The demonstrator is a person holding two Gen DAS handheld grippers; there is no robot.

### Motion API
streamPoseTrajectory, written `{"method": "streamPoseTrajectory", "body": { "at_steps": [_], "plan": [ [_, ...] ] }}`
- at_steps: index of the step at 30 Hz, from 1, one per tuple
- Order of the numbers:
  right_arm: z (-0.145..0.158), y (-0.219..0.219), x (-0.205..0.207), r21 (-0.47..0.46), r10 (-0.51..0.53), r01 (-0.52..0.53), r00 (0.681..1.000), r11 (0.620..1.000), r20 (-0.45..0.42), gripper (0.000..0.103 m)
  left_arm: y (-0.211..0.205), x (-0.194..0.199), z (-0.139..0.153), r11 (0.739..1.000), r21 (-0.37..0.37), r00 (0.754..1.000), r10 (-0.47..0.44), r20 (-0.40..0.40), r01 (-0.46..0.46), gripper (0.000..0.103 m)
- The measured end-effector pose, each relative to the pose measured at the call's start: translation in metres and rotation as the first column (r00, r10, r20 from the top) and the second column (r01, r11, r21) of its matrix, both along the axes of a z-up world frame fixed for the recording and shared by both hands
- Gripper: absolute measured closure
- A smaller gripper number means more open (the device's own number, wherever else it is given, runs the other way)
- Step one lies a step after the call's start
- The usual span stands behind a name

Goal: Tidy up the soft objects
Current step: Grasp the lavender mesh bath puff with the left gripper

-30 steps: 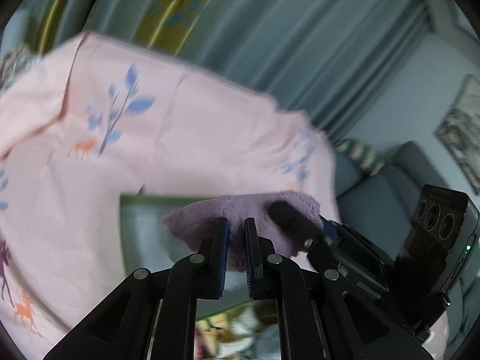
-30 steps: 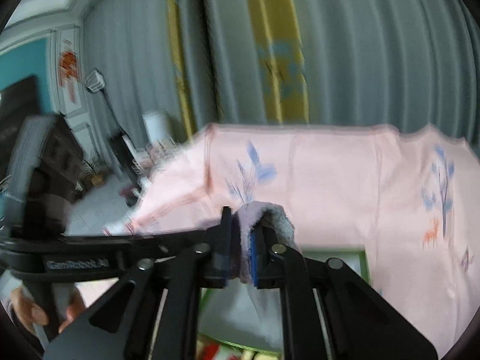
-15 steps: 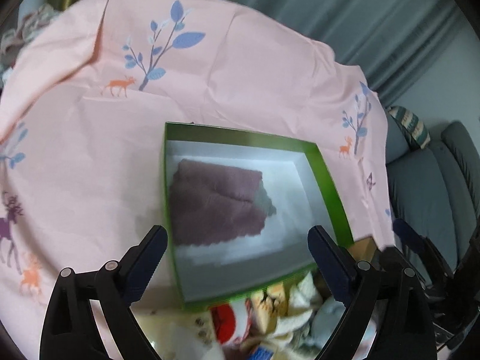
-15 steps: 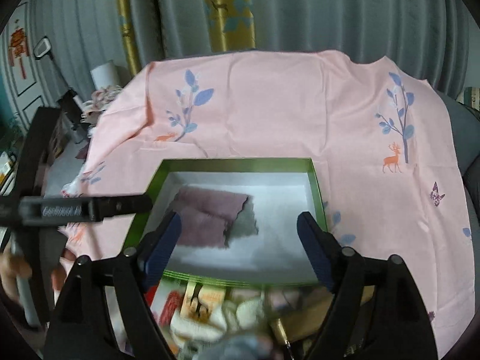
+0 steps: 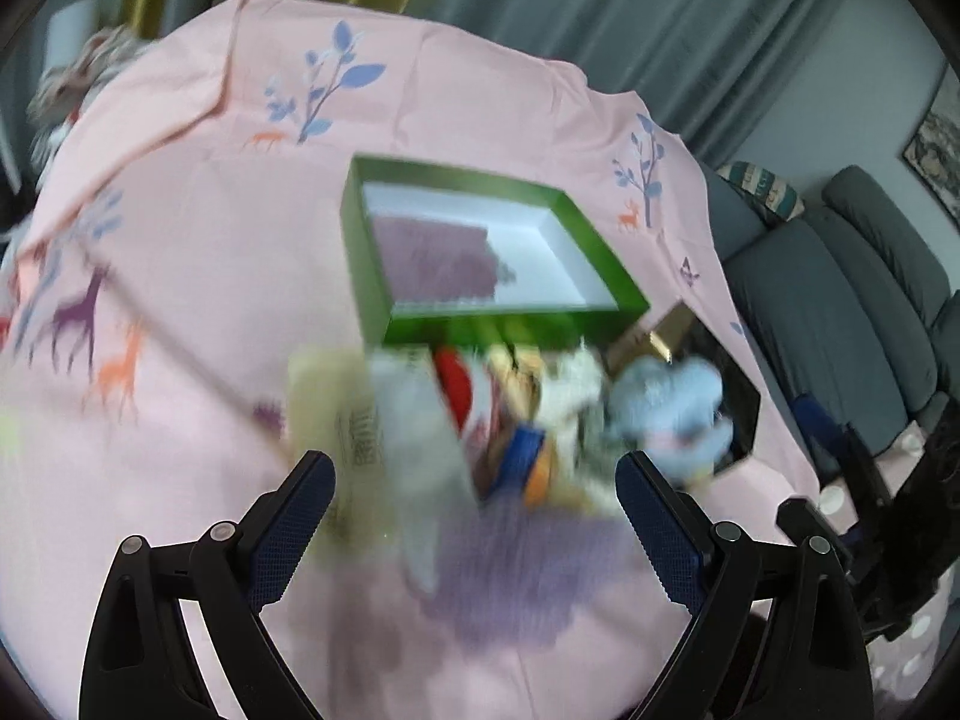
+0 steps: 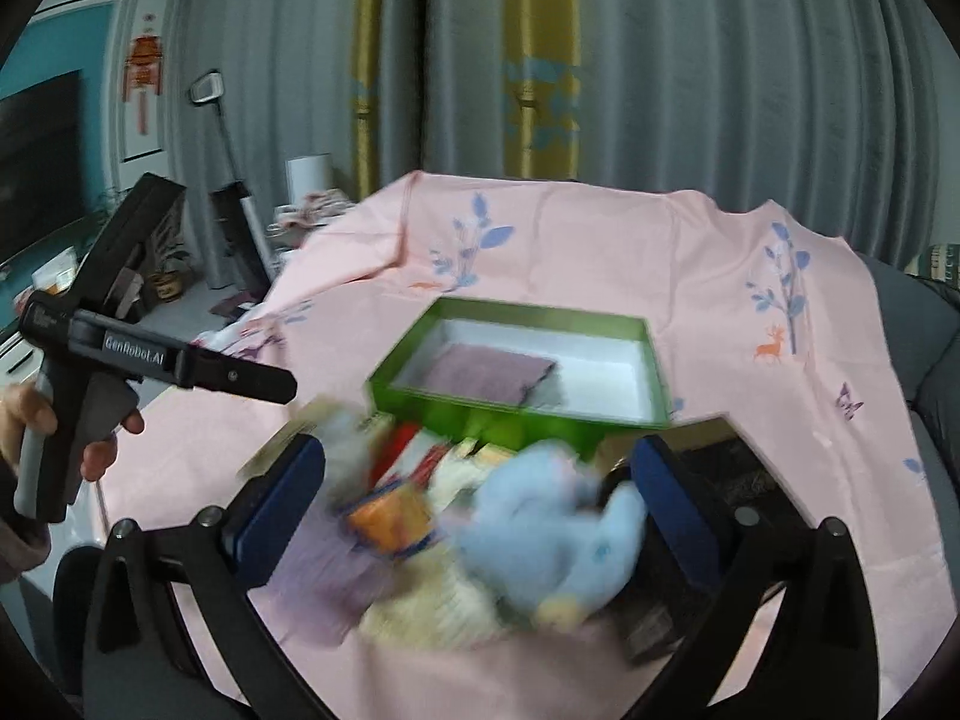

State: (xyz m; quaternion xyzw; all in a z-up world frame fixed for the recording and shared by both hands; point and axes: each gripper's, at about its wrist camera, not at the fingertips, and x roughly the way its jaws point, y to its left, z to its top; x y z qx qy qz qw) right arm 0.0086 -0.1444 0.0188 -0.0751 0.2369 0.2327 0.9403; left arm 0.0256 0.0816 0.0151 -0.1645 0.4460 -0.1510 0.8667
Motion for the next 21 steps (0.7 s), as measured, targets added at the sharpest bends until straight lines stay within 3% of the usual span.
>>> {"method": "streamPoseTrajectory", "body": {
  "at_steps": [3,8,13,15,18,21],
  "plan": [
    [-0.023,0.006,-0.02,0.013,0.056,-0.056,0.997,0.998,-0.053,0.001,0.002,-0.029,-0.019,1.0,-0.017,1.0,0.02,-0.013,-0.021,0.008],
    [-0.064,0.022,-0.019,0.012,0.078,-0.077,0.984,0.997,-0.161,0.001,-0.001,-0.055,-0.058,0.992,-0.121,0.997,0.03,-0.074,-0.039,0.008],
    [-0.087,0.039,-0.014,-0.022,0.092,-0.096,0.984,0.995,-0.154,0.002,-0.012,-0.054,-0.074,0.987,-0.159,0.994,0.001,-0.107,-0.018,0.008],
    [-0.092,0.044,-0.015,0.006,0.123,-0.124,0.978,0.992,-0.169,0.004,-0.014,-0.053,-0.075,0.981,-0.193,0.995,-0.017,-0.099,-0.003,0.008],
    [-0.096,0.05,-0.018,0.009,0.147,-0.147,0.975,0.989,-0.168,0.009,-0.018,-0.048,-0.075,0.983,-0.186,0.996,-0.024,-0.09,0.007,0.008],
    [-0.102,0.059,-0.015,0.008,0.167,-0.169,0.967,0.986,-0.195,0.023,-0.019,-0.041,-0.076,0.979,-0.202,0.996,-0.023,-0.084,0.006,0.008]
  ]
}}
